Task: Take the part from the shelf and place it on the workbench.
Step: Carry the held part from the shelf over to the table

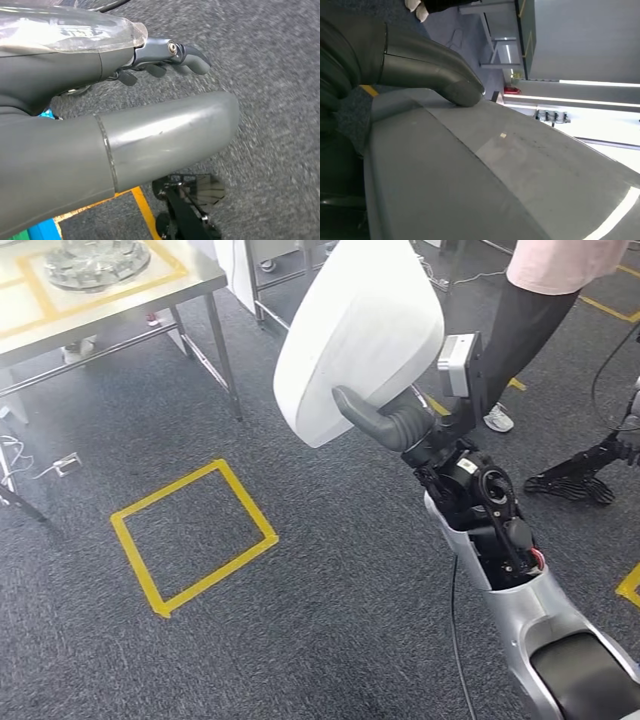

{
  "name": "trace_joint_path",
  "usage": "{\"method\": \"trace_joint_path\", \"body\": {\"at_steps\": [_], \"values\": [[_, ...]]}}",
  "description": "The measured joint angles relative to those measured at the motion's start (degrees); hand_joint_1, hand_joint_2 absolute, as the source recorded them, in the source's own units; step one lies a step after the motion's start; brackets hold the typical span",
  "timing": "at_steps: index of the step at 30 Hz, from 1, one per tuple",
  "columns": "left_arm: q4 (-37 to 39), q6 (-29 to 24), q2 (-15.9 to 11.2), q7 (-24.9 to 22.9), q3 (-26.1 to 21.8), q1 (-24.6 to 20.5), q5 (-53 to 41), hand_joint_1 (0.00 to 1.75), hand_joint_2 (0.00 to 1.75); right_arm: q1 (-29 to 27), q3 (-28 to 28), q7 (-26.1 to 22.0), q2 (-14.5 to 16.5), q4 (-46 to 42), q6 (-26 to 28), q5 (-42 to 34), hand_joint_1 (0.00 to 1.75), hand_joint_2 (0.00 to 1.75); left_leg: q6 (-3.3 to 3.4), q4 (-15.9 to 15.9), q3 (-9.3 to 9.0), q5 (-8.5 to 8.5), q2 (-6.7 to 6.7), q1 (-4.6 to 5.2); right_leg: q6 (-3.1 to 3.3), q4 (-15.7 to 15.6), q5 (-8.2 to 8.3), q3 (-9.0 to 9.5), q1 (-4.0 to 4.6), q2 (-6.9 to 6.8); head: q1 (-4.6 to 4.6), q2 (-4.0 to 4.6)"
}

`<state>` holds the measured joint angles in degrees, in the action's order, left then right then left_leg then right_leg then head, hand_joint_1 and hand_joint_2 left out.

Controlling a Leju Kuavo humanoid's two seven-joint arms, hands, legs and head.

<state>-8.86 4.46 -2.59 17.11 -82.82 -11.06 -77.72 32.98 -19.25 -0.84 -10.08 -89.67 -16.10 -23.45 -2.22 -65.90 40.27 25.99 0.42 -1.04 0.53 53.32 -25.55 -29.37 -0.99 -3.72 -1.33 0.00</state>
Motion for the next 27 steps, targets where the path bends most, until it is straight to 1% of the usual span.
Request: {"method": "trace_joint_path", "body": {"at_steps": [1, 2, 3, 4, 5, 6, 7, 8, 9, 10, 11, 12, 13, 14, 15, 16, 17, 18, 19, 20, 21, 22, 23, 24, 25, 26, 27], "values": [[0.0, 0.0, 0.0, 0.0, 0.0, 0.0, 0.0, 0.0, 0.0, 0.0, 0.0, 0.0, 0.0, 0.0, 0.0, 0.0, 1.75, 1.75, 0.04, 4.6, -2.42, -1.67, 1.38, 0.07, -0.25, 0.1, -0.21, 0.11, 0.1, -0.67, 0.16, 0.0], [0.0, 0.0, -0.1, 0.0, 0.0, -0.1, 0.0, 0.0, 0.0, 0.1, 0.0, 0.0, 0.0, 0.0, 0.0, 0.0, 1.75, 1.75, 0.31, 8.3, -4.42, -2.93, 2.45, 0.2, -0.56, 0.2, -0.43, 0.17, 0.28, -1.23, 0.3, 0.0], [0.0, 0.0, -0.1, 0.0, 0.0, -0.2, 0.0, 0.0, 0.0, 0.2, 0.0, 0.0, 0.0, 0.0, 0.0, 0.0, 1.75, 1.75, 0.7, 10.6, -5.6, -3.48, 3.18, 0.35, -0.86, 0.3, -0.64, 0.26, 0.52, -1.71, 0.26, 0.0], [0.0, 0.0, -0.1, 0.0, 0.0, -0.2, 0.0, 0.0, 0.0, 0.2, 0.0, 0.0, 0.0, 0.0, 0.0, 0.0, 1.75, 1.75, 1.14, 11.4, -5.94, -3.45, 3.33, 0.52, -1.13, 0.4, -0.8, 0.35, 0.74, -2.17, 0.12, 0.0], [0.0, 0.0, -0.1, 0.0, 0.0, -0.2, 0.0, 0.0, 0.0, 0.3, 0.0, 0.0, 0.0, 0.0, 0.0, 0.0, 1.75, 1.75, 1.64, 11.4, -5.87, -3.47, 2.56, 0.61, -1.36, 0.4, -0.93, 0.48, 0.84, -2.64, -0.1, 0.0], [0.0, 0.0, -0.1, 0.0, 0.0, -0.1, 0.0, 0.0, 0.0, 0.3, 0.0, 0.0, 0.0, -0.1, 0.0, 0.0, 1.75, 1.75, 2.07, 11.4, -5.88, -3.45, 1.9, 0.51, -1.66, 0.4, -1.16, 0.64, 0.76, -2.81, -0.34, 0.0], [0.0, 0.0, -0.1, 0.0, 0.0, -0.1, 0.0, 0.0, 0.0, 0.3, 0.0, -0.1, 0.0, -0.1, 0.0, 0.1, 1.75, 1.75, 2.42, 11.5, -5.95, -3.48, 1.33, 0.41, -1.95, 0.9, -1.71, 0.54, 0.59, -2.14, -0.47, 0.0], [0.0, 0.0, 0.0, 0.0, 0.0, -0.1, 0.0, 0.0, 0.0, 0.3, 0.0, -0.2, 0.0, -0.1, 0.0, 0.1, 1.75, 1.75, 2.82, 11.6, -6.02, -3.55, 0.73, 0.27, -2.2, 2.4, -2.84, -0.04, 0.42, -0.85, -0.63, 0.0], [0.0, 0.0, -0.1, 0.0, 0.0, -0.2, -0.1, 0.0, 0.0, 0.3, 0.1, -0.3, 0.0, 0.0, 0.0, 0.2, 1.75, 1.75, 3.14, 11.7, -6.1, -3.62, 0.14, 0.14, -2.4, 5.1, -4.5, -1.25, 0.28, 0.78, -0.9, 0.0], [0.0, 0.0, 0.0, 0.0, 0.0, -0.3, -0.1, 0.0, 0.0, 0.3, 0.1, -0.4, 0.0, 0.0, 0.0, 0.2, 1.75, 1.75, 3.35, 11.6, -6.09, -3.63, -0.49, 0.17, -2.47, 9.2, -6.53, -3.12, 0.25, 2.29, -1.27, 0.0], [0.0, 0.0, 0.0, -0.1, 0.0, -0.3, -0.1, 0.0, 0.0, 0.2, 0.1, -0.4, 0.0, 0.0, 0.0, 0.2, 1.75, 1.75, 3.52, 11.6, -6.08, -3.64, -1.19, 0.23, -2.51, 13.8, -8.4, -5.26, 0.26, 3.08, -1.64, 0.0], [0.0, 0.0, 0.0, -0.1, 0.0, -0.3, -0.2, 0.0, 0.0, 0.0, 0.1, -0.4, -0.1, 0.1, 0.0, 0.2, 1.75, 1.75, 3.58, 11.6, -6.09, -3.64, -1.95, 0.31, -2.5, 17.3, -9.44, -7.06, 0.29, 3.39, -1.91, 0.0], [0.0, 0.0, 0.0, -0.1, 0.0, -0.3, -0.2, 0.0, 0.0, -0.1, 0.1, -0.5, -0.1, 0.2, 0.0, 0.2, 1.75, 1.75, 3.61, 11.6, -6.11, -3.64, -2.77, 0.39, -2.43, 19.0, -9.41, -8.09, 0.32, 3.54, -2.11, 0.0], [0.0, 0.0, 0.0, -0.2, 0.0, -0.3, -0.3, 0.0, 0.0, -0.1, 0.1, -0.5, -0.1, 0.2, 0.0, 0.2, 1.75, 1.75, 3.61, 11.5, -6.15, -3.64, -3.6, 0.44, -2.26, 18.2, -8.08, -7.96, 0.33, 3.65, -2.25, 0.0], [0.0, 0.0, 0.1, -0.3, 0.0, -0.4, -0.4, 0.0, 0.0, -0.1, 0.1, -0.6, -0.1, 0.3, 0.0, 0.2, 1.75, 1.75, 3.58, 11.5, -6.21, -3.63, -4.43, 0.46, -2.01, 15.0, -5.83, -6.78, 0.35, 4.03, -2.4, 0.0], [0.0, 0.0, 0.1, -0.3, 0.0, -0.4, -0.4, 0.0, 0.0, 0.0, 0.1, -0.7, -0.1, 0.3, -0.1, 0.2, 1.75, 1.75, 3.54, 11.4, -6.25, -3.61, -5.21, 0.45, -1.71, 10.8, -3.33, -5.08, 0.35, 5.16, -2.6, 0.0], [0.0, 0.0, 0.2, -0.4, 0.0, -0.4, -0.4, 0.0, 0.0, 0.0, 0.1, -0.7, -0.1, 0.3, -0.2, 0.2, 1.75, 1.75, 3.41, 11.3, -6.17, -3.62, -5.98, 0.5, -1.39, 6.8, -1.45, -3.46, 0.25, 6.8, -2.67, 0.0], [0.0, 0.0, 0.2, -0.5, 0.0, -0.5, -0.4, 0.0, 0.0, 0.1, 0.1, -0.8, -0.1, 0.4, -0.4, 0.3, 1.75, 1.75, 3.2, 11.2, -5.95, -3.68, -6.7, 0.45, -1.18, 3.7, -0.46, -2.22, 0.18, 8.16, -2.72, 0.0], [0.0, 0.0, 0.3, -0.6, 0.0, -0.5, -0.4, 0.0, 0.0, 0.1, 0.1, -0.9, -0.1, 0.4, -0.5, 0.3, 1.75, 1.75, 2.88, 11.2, -5.64, -3.82, -7.4, 0.35, -1.03, 2.1, -0.2, -1.49, 0.17, 9.08, -2.71, 0.0], [0.0, 0.0, 0.3, -0.6, 0.0, -0.5, -0.4, 0.0, 0.0, 0.2, 0.1, -0.9, -0.1, 0.5, -0.7, 0.3, 1.75, 1.75, 2.45, 11.2, -5.31, -4.06, -8.18, 0.22, -0.92, 1.6, -0.41, -1.17, 0.19, 9.07, -2.65, 0.0], [0.0, -0.1, 0.2, -0.7, 0.0, -0.5, -0.4, 0.0, 0.0, 0.2, 0.1, -1.1, -0.1, 0.6, -0.8, 0.5, 1.75, 1.75, 2.02, 11.4, -5.11, -4.29, -8.88, 0.15, -0.76, 1.3, -0.42, -0.87, 0.14, 8.28, -2.67, 0.0], [0.0, -0.1, 0.2, -0.7, 0.0, -0.3, -0.4, 0.0, 0.0, 0.3, 0.0, -1.2, 0.0, 0.7, -0.8, 0.6, 1.75, 1.75, 1.66, 11.3, -4.91, -4.27, -8.51, 0.16, -0.5, 1.0, -0.24, -0.58, 0.05, 7.45, -2.63, 0.0], [0.0, -0.1, 0.2, -0.7, 0.0, -0.3, -0.4, 0.0, 0.0, 0.4, 0.0, -1.4, 0.0, 0.8, -0.9, 0.8, 1.75, 1.75, 1.33, 10.4, -4.4, -3.68, -7.13, 0.29, -0.2, 0.7, -0.06, -0.36, -0.07, 6.57, -2.37, 0.0], [0.0, -0.1, 0.2, -0.7, 0.0, -0.3, -0.4, 0.0, 0.0, 0.5, 0.0, -1.5, 0.0, 0.9, -0.9, 1.0, 1.75, 1.75, 1.08, 8.3, -3.35, -2.45, -5.16, 0.42, 0.06, 0.4, 0.11, -0.16, -0.19, 5.67, -2.05, 0.0], [0.0, -0.2, 0.2, -0.7, 0.0, -0.4, -0.4, 0.0, 0.0, 0.6, 0.0, -1.6, 0.0, 1.0, -1.0, 1.1, 1.75, 1.75, 0.85, 4.8, -1.62, -0.64, -2.94, 0.4, 0.2, 0.2, 0.18, -0.07, -0.12, 4.76, -1.7, 0.0], [0.0, -0.2, 0.1, -0.7, 0.0, -0.5, -0.4, 0.0, 0.0, 0.7, 0.0, -1.7, 0.0, 1.1, -1.0, 1.1, 1.75, 1.75, 0.59, 0.5, 0.52, 1.25, -1.58, 0.35, 0.3, 0.2, 0.17, -0.09, -0.06, 3.87, -1.33, 0.0], [0.0, -0.2, 0.2, -0.7, 0.0, -0.6, -0.4, 0.0, 0.0, 0.6, 0.0, -1.6, 0.0, 1.2, -1.0, 1.1, 1.75, 1.75, 0.4, -3.3, 2.45, 2.6, -1.03, 0.21, 0.31, 0.2, 0.14, -0.11, -0.03, 2.99, -1.04, 0.0]]}}
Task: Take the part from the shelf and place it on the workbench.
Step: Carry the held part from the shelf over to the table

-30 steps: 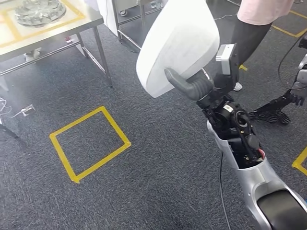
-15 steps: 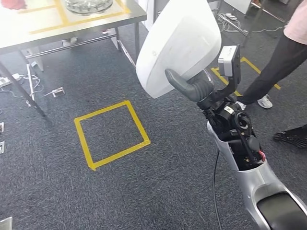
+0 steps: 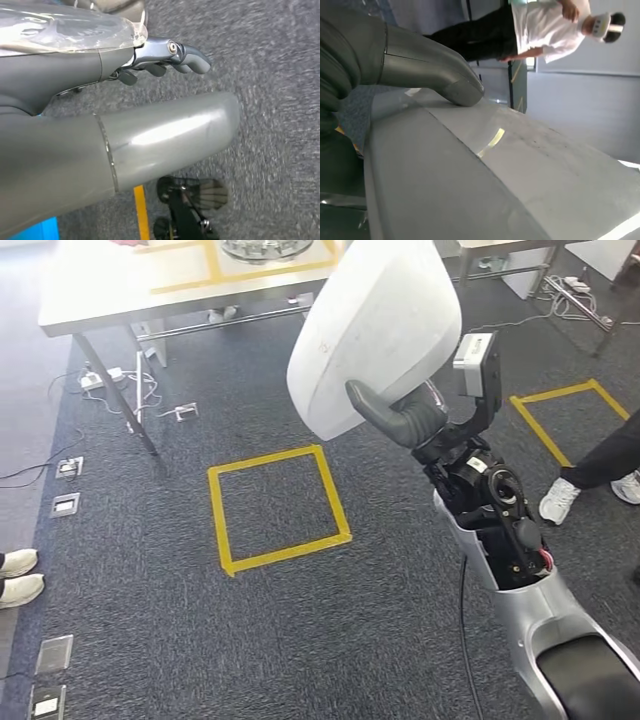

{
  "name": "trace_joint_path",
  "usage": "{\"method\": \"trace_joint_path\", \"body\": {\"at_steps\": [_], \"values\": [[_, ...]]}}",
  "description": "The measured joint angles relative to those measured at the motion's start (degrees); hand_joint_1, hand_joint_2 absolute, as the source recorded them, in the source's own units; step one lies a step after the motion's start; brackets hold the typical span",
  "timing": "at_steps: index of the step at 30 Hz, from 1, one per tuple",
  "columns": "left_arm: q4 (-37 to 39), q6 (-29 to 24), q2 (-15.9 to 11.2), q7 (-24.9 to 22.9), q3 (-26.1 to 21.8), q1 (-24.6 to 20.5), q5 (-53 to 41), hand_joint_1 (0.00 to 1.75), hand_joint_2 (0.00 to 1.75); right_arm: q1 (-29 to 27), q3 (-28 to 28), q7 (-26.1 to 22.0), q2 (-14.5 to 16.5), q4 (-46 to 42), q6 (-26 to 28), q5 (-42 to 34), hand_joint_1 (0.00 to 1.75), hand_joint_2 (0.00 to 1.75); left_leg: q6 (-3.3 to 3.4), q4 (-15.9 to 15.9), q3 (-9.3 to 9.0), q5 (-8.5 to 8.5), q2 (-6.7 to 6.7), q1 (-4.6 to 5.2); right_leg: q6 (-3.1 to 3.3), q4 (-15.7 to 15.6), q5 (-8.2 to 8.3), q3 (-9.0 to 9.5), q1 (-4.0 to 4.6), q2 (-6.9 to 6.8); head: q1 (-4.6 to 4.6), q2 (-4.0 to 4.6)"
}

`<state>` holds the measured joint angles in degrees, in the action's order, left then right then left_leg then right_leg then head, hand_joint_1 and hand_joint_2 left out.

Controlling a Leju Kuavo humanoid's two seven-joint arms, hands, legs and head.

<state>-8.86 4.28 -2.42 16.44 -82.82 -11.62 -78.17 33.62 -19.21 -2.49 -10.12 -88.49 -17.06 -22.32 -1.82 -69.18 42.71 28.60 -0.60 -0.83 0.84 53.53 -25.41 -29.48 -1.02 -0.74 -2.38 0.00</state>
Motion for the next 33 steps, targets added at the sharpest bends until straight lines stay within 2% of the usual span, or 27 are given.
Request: {"method": "trace_joint_path", "body": {"at_steps": [1, 2, 3, 5, 6, 7, 8, 9, 10, 11, 12, 14, 15, 16, 17, 18, 20, 21, 22, 24, 26, 33], "values": [[0.0, 0.0, 0.0, 0.0, 0.0, 0.0, 0.0, 0.0, 0.0, -0.1, 0.0, 0.0, 0.0, 0.1, 0.0, 0.0, 1.75, 1.75, -0.13, -2.3, 1.17, 0.45, 0.19, -0.12, -0.01, 0.0, -0.05, -0.01, 0.01, -0.86, 0.3, 0.0], [0.0, 0.0, 0.1, 0.0, 0.0, 0.0, 0.0, 0.0, 0.0, -0.1, 0.0, 0.0, 0.0, 0.2, 0.0, 0.0, 1.75, 1.75, -0.2, -2.1, 1.09, -0.22, 0.29, -0.2, -0.04, 0.0, -0.12, 0.01, 0.01, -1.67, 0.6, 0.0], [0.0, 0.0, 0.1, 0.0, 0.0, 0.0, -0.1, 0.0, 0.0, -0.2, -0.1, 0.1, 0.0, 0.2, 0.0, 0.0, 1.75, 1.75, -0.18, 0.5, -0.27, -1.77, 0.54, -0.25, -0.13, 0.0, -0.22, 0.08, 0.0, -2.45, 0.87, 0.0], [0.0, 0.0, 0.0, 0.0, 0.0, -0.1, -0.2, 0.0, 0.0, -0.1, 0.0, 0.1, 0.0, 0.3, 0.0, 0.0, 1.75, 1.75, 0.09, 9.1, -4.99, -5.16, 2.57, -0.01, -0.55, 0.1, -0.57, 0.3, 0.21, -3.82, 1.28, 0.0], [0.0, 0.0, 0.0, 0.0, 0.0, -0.2, -0.2, 0.0, 0.0, 0.0, 0.0, 0.1, 0.0, 0.3, 0.1, 0.0, 1.75, 1.75, 0.43, 12.4, -6.81, -6.12, 3.43, 0.16, -0.84, 0.1, -0.77, 0.4, 0.39, -4.35, 1.35, 0.0], [0.0, 0.0, 0.0, 0.0, 0.0, -0.3, -0.2, 0.0, 0.0, 0.0, 0.0, 0.1, 0.0, 0.3, 0.1, 0.0, 1.75, 1.75, 0.8, 14.3, -7.79, -6.43, 3.98, 0.36, -1.14, 0.1, -0.96, 0.52, 0.63, -4.84, 1.26, 0.0], [0.0, 0.0, 0.0, 0.0, 0.0, -0.3, -0.2, 0.0, 0.0, 0.1, 0.0, 0.1, 0.0, 0.3, 0.1, 0.0, 1.75, 1.75, 1.19, 14.8, -7.98, -6.3, 3.84, 0.57, -1.42, 0.2, -1.11, 0.63, 0.81, -5.32, 1.12, 0.0], [0.0, 0.0, 0.0, -0.1, 0.0, -0.3, -0.2, 0.0, 0.0, 0.1, 0.0, 0.1, -0.1, 0.3, 0.1, 0.0, 1.75, 1.75, 1.64, 14.7, -7.9, -6.31, 3.12, 0.5, -1.69, 0.1, -1.22, 0.79, 0.82, -5.78, 0.9, 0.0], [0.0, 0.0, 0.1, -0.1, 0.0, -0.3, -0.3, 0.0, 0.0, 0.1, 0.0, 0.1, -0.1, 0.3, 0.1, 0.0, 1.75, 1.75, 1.97, 14.8, -7.9, -6.31, 2.66, 0.42, -2.0, 0.3, -1.54, 0.85, 0.72, -5.62, 0.75, 0.0], [0.0, 0.0, 0.1, -0.2, 0.0, -0.3, -0.3, 0.0, 0.0, 0.1, 0.0, 0.1, -0.1, 0.3, 0.1, 0.0, 1.75, 1.75, 2.35, 14.9, -7.97, -6.34, 2.25, 0.3, -2.28, 1.1, -2.31, 0.54, 0.55, -4.59, 0.66, 0.0], [0.0, 0.0, 0.1, -0.2, 0.0, -0.3, -0.3, 0.0, 0.0, 0.1, 0.1, 0.0, -0.1, 0.3, 0.1, 0.0, 1.75, 1.75, 2.71, 15.0, -8.06, -6.39, 1.88, 0.14, -2.51, 3.3, -3.71, -0.38, 0.42, -3.11, 0.46, 0.0], [0.0, 0.0, 0.1, -0.2, 0.0, -0.5, -0.3, 0.0, 0.0, 0.1, 0.2, 0.0, -0.1, 0.3, 0.2, 0.1, 1.75, 1.75, 3.21, 15.0, -8.14, -6.36, 1.15, 0.15, -2.7, 11.1, -7.56, -4.06, 0.33, -0.17, -0.29, 0.0], [0.0, 0.0, 0.1, -0.3, 0.0, -0.5, -0.3, 0.0, 0.0, 0.0, 0.2, 0.0, -0.1, 0.4, 0.2, 0.1, 1.75, 1.75, 3.32, 15.0, -8.17, -6.32, 0.74, 0.24, -2.72, 15.3, -9.08, -6.21, 0.37, 0.34, -0.67, 0.0], [0.0, 0.0, 0.1, -0.3, 0.0, -0.5, -0.3, 0.0, 0.0, -0.2, 0.2, 0.0, -0.1, 0.5, 0.2, 0.2, 1.75, 1.75, 3.39, 15.0, -8.23, -6.28, 0.37, 0.32, -2.7, 18.0, -9.61, -7.74, 0.41, 0.53, -0.94, 0.0], [0.0, 0.0, 0.2, -0.4, 0.0, -0.5, -0.3, 0.0, 0.0, -0.2, 0.2, 0.0, -0.1, 0.6, 0.2, 0.2, 1.75, 1.75, 3.41, 15.0, -8.33, -6.23, 0.0, 0.4, -2.6, 18.5, -8.93, -8.27, 0.42, 0.57, -1.13, 0.0], [0.0, 0.1, 0.2, -0.5, 0.0, -0.5, -0.3, 0.0, 0.0, -0.3, 0.2, 0.0, -0.1, 0.7, 0.2, 0.2, 1.75, 1.75, 3.39, 14.9, -8.49, -6.17, -0.36, 0.44, -2.43, 16.5, -7.09, -7.64, 0.43, 0.58, -1.3, 0.0], [0.0, 0.3, 0.3, -0.5, 0.0, -0.5, -0.2, 0.0, 0.0, 0.0, 0.2, -0.1, -0.1, 0.9, 0.2, 0.2, 1.75, 1.75, 3.21, 14.8, -8.79, -5.99, -0.93, 0.5, -1.94, 8.2, -2.25, -4.3, 0.48, 0.86, -1.71, 0.0], [0.0, 0.3, 0.3, -0.6, 0.0, -0.5, -0.2, 0.0, 0.0, 0.2, 0.2, -0.1, -0.1, 0.9, 0.2, 0.2, 1.75, 1.75, 3.05, 14.7, -8.78, -5.92, -1.15, 0.58, -1.74, 4.5, -0.7, -2.78, 0.53, 1.09, -1.83, 0.0], [0.0, 0.4, 0.4, -0.6, 0.0, -0.5, -0.2, 0.0, 0.0, 0.3, 0.2, -0.1, -0.1, 1.0, 0.2, 0.2, 1.75, 1.75, 2.98, 14.5, -8.61, -5.81, -1.29, 0.72, -1.64, 2.2, 0.02, -1.79, 0.54, 1.29, -1.84, 0.0], [0.0, 0.4, 0.4, -0.6, 0.0, -0.4, -0.2, 0.0, 0.0, 0.4, 0.1, -0.1, -0.1, 1.1, 0.2, 0.2, 1.75, 1.75, 3.06, 14.3, -8.2, -5.78, -1.46, 0.88, -1.66, 0.7, -0.02, -1.2, 0.6, 1.42, -1.5, 0.0], [0.0, 0.4, 0.4, -0.6, 0.0, -0.3, -0.2, 0.0, 0.0, 0.4, 0.1, -0.1, -0.1, 1.2, 0.2, 0.2, 1.75, 1.75, 3.08, 14.5, -8.19, -5.9, -1.47, 0.79, -1.64, 0.7, -0.01, -1.16, 0.72, 1.42, -1.17, 0.0], [0.0, 0.5, 0.4, -0.6, 0.0, -0.4, 0.0, 0.0, 0.0, 0.4, 0.0, -0.1, -0.1, 1.4, 0.1, 0.2, 1.75, 1.75, 2.52, 15.1, -8.58, -6.15, -1.46, 0.67, -1.33, 0.7, -0.08, -1.09, 0.86, 1.46, -0.07, 0.0]]}}
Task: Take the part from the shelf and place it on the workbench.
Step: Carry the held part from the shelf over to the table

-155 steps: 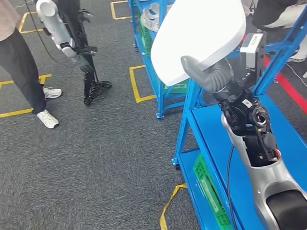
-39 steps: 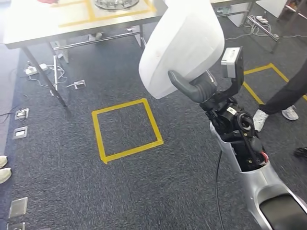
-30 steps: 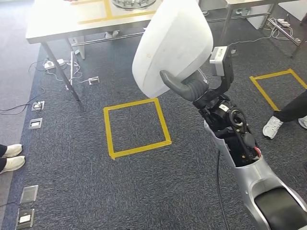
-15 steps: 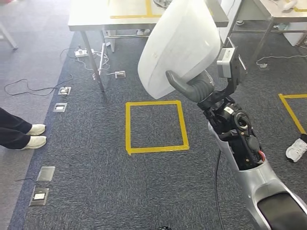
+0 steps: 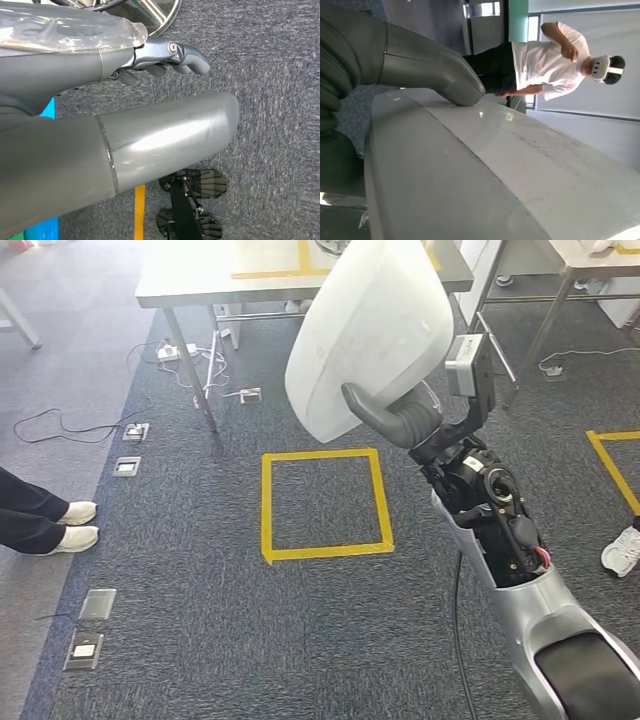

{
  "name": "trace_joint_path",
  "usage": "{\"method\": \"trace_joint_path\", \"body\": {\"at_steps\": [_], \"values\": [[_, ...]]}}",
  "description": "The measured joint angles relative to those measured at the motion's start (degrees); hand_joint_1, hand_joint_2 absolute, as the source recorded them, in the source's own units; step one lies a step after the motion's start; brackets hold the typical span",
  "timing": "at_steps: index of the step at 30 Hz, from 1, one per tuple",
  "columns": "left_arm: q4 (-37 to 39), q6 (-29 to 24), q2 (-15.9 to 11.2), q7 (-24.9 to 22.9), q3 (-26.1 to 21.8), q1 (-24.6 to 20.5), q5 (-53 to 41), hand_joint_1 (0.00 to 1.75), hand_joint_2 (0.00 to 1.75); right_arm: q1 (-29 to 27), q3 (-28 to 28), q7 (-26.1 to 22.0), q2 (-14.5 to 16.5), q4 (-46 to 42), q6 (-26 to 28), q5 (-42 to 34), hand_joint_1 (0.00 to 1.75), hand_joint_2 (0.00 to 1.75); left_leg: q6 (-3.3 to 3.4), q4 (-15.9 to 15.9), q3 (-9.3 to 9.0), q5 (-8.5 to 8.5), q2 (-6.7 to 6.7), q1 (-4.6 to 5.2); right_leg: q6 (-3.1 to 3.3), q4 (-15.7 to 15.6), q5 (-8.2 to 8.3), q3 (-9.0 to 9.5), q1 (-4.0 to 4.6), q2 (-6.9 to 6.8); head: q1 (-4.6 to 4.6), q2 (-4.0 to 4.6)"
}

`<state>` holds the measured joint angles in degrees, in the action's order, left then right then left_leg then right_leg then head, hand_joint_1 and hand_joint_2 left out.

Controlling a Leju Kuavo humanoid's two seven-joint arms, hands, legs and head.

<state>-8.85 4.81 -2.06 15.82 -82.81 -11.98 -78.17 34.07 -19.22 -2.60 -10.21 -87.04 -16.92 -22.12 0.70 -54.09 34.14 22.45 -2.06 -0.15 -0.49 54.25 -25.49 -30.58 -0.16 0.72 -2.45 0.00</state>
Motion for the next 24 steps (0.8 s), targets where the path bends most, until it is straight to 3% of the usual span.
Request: {"method": "trace_joint_path", "body": {"at_steps": [24], "values": [[0.0, 0.8, 0.0, -1.0, 0.0, 0.0, 0.1, 0.0, 0.0, -0.2, 0.1, 0.6, 0.0, 0.0, 1.0, 0.6, 1.75, 1.75, -0.23, 0.0, -0.02, 0.09, 0.02, 0.07, 0.14, -0.1, -0.07, 0.08, -0.07, -0.01, 0.61, 0.0]]}}
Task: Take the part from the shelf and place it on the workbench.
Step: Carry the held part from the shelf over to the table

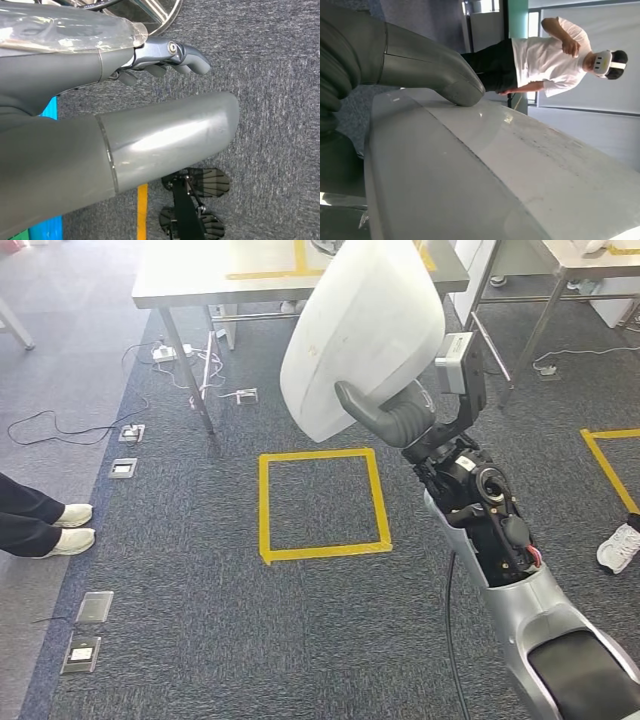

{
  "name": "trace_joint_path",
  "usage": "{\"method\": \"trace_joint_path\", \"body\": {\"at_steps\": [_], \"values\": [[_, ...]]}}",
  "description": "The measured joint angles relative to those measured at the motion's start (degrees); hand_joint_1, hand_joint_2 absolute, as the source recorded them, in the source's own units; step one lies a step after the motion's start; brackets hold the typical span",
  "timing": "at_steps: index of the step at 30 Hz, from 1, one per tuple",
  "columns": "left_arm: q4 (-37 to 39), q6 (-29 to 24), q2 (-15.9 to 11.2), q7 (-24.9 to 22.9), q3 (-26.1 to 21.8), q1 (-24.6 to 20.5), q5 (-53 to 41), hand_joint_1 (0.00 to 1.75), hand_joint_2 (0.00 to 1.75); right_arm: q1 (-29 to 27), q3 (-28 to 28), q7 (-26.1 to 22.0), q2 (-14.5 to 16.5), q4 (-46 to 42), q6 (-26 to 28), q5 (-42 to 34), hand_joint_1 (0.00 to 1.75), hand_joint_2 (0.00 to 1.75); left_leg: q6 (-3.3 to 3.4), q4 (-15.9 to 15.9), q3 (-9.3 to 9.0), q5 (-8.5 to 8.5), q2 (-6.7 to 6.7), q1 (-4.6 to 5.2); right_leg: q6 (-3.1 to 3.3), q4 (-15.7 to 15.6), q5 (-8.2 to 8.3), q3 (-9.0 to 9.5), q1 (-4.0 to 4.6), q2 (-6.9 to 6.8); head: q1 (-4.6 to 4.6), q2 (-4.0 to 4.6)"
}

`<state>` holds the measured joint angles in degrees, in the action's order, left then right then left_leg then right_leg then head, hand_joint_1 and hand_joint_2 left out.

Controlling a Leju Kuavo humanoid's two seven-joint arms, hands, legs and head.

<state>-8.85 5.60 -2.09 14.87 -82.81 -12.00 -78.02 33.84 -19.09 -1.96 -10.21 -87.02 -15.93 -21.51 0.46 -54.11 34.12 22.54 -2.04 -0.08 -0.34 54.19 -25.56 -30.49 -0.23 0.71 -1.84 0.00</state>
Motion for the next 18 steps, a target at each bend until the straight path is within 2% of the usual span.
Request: {"method": "trace_joint_path", "body": {"at_steps": [18], "values": [[0.0, -0.5, -0.1, -0.2, 0.0, 0.0, -0.7, 0.0, 0.0, -0.8, 0.9, 1.8, 0.0, -0.4, 1.2, -1.8, 1.75, 1.75, 0.0, 0.0, 0.0, 0.0, 0.0, 0.07, 0.0, 0.0, 0.0, 0.0, 0.0, 0.0, 0.09, 0.0]]}}
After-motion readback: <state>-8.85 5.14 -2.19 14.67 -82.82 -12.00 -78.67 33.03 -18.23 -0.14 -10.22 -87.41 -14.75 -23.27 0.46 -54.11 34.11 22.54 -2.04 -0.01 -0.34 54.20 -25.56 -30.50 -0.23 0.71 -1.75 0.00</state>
